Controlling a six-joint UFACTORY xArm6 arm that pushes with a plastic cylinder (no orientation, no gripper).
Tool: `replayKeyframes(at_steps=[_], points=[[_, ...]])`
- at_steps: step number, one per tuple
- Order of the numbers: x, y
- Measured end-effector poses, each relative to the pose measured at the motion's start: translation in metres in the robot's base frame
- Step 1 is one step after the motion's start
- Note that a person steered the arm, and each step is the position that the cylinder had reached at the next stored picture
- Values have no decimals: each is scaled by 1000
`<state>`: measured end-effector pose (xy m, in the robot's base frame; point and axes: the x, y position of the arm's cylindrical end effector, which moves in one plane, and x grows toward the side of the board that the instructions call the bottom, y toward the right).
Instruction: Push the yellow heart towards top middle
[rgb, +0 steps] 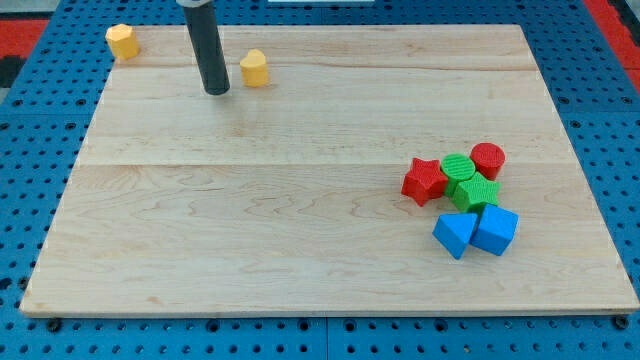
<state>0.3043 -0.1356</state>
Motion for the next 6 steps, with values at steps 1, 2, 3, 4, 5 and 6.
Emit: replayKeyframes(at_steps=[1,2,3,4,5,6], points=[[-27,50],[-32,116],[-12,95],[-9,127],[-23,161],[-46,149]])
